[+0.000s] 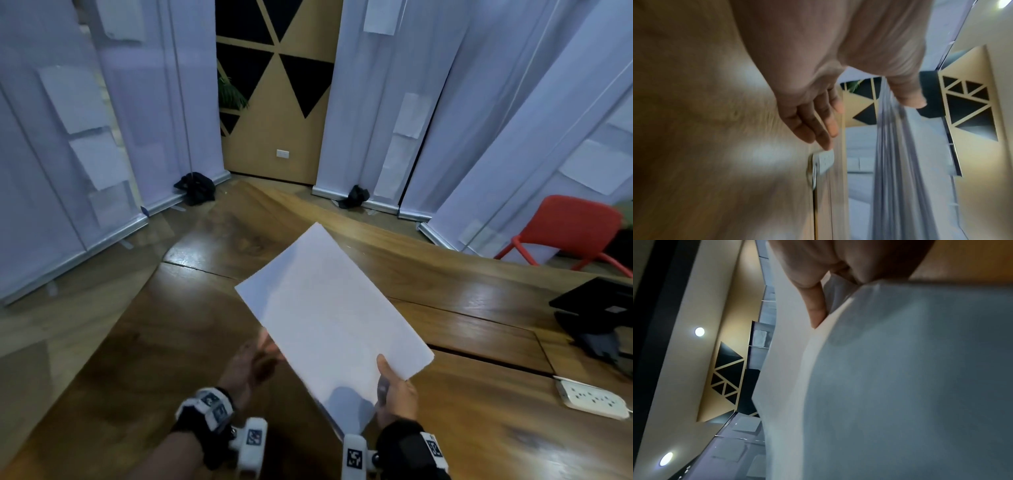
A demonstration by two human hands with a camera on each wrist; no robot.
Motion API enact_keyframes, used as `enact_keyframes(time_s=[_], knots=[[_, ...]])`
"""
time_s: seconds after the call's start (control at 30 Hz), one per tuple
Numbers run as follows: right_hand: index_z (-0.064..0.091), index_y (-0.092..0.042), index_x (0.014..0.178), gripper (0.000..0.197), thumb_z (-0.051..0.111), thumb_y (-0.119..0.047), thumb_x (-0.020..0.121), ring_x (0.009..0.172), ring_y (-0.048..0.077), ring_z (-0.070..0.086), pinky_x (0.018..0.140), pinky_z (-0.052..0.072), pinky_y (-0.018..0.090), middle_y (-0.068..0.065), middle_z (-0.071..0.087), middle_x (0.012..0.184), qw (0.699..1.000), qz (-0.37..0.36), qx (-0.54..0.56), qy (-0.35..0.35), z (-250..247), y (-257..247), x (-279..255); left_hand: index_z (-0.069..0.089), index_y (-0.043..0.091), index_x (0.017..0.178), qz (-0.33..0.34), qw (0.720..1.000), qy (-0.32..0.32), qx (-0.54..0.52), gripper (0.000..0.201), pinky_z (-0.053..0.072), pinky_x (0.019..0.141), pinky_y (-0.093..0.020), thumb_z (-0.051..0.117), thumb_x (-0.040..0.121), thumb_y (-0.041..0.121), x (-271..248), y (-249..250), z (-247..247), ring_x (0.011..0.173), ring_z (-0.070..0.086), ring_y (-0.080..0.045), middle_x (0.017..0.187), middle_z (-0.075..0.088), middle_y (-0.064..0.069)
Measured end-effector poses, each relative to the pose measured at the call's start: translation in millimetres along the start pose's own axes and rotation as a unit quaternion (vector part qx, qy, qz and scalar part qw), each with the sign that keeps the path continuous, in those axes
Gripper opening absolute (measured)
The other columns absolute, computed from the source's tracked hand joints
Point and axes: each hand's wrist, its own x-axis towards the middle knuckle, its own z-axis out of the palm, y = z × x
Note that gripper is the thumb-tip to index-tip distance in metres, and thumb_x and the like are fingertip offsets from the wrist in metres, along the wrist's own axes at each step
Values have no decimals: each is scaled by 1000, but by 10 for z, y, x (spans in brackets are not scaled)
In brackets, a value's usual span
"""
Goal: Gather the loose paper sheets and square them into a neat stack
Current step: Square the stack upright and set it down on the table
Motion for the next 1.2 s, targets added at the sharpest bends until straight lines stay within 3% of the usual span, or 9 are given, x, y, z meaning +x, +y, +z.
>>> enact_keyframes(time_s=[0.13, 0.27, 0.33, 0.53, 0.63, 0.8, 1.03, 1.13, 1.2], knots=[[62, -9, 102, 27, 73, -16, 79, 99, 31, 62, 72, 49, 38, 14, 67, 113, 999, 36, -4, -19, 144, 209, -116, 64, 9, 119, -43, 994, -94, -30, 53, 42, 105, -48, 69, 79, 45, -195, -255, 466, 116, 61, -28, 123, 66, -11], [61, -10, 112, 37, 74, -19, 78, 110, 34, 59, 88, 48, 46, 12, 67, 116, 998, 42, -16, -51, 124, 270, -124, 66, 1, 113, 28, 999, -26, -3, 38, 60, 71, -35, 74, 78, 14, -148, -135, 586, 86, 73, -26, 116, 68, -18], [61, -9, 113, 37, 73, -12, 77, 111, 34, 59, 92, 47, 48, 13, 67, 118, 995, 49, -25, -86, 63, 240, -97, 66, 3, 108, 47, 998, -16, 47, 27, 61, 70, -33, 68, 81, 4, -102, 21, 529, 86, 73, -24, 115, 68, -19], [59, -1, 121, 59, 74, -4, 64, 100, 32, 67, 73, 58, 36, 16, 72, 110, 982, 24, -35, -182, -135, 24, -2, 71, 6, 90, 11, 983, -26, 180, 22, 58, 65, -29, 78, 72, 17, -37, 554, 346, 77, 74, -19, 95, 76, -10], [64, -10, 118, 73, 86, -22, 49, 106, 32, 66, 84, 52, 39, 14, 71, 115, 961, -13, -159, -228, -132, -101, 13, 69, 8, 101, 3, 973, -57, 222, 31, 57, 70, -31, 79, 71, 15, -25, 660, 280, 85, 72, -21, 102, 74, -10], [63, -19, 114, 35, 68, -35, 83, 108, 20, 62, 95, 46, 37, -2, 70, 108, 939, -103, -302, -125, 83, 57, -2, 70, 15, 100, -14, 955, -143, 259, 41, 56, 71, -22, 84, 63, 25, -80, 490, 284, 88, 73, -12, 94, 77, 3], [62, -23, 112, 36, 73, -31, 79, 96, 8, 66, 76, 55, 21, -14, 71, 94, 942, -170, -272, -101, 38, 322, -29, 68, 9, 110, -21, 974, -42, 223, 41, 50, 98, -49, 75, 74, 29, 35, 91, 114, 101, 69, -29, 109, 73, -11], [67, -26, 105, 56, 80, -56, 58, 98, 20, 71, 85, 57, 41, -4, 77, 99, 948, -141, -273, -87, -16, 447, -17, 59, 12, 117, 15, 963, 25, 268, 36, 49, 99, -47, 63, 87, 30, 2, -111, 132, 105, 64, -26, 115, 68, -8], [67, -25, 101, 43, 79, -45, 65, 96, 22, 70, 87, 56, 43, -1, 76, 98, 952, -150, -255, -81, -24, 473, -65, 56, 18, 117, 61, 951, 35, 302, 32, 50, 96, -44, 59, 89, 33, -103, -94, 186, 105, 63, -22, 116, 66, -4]])
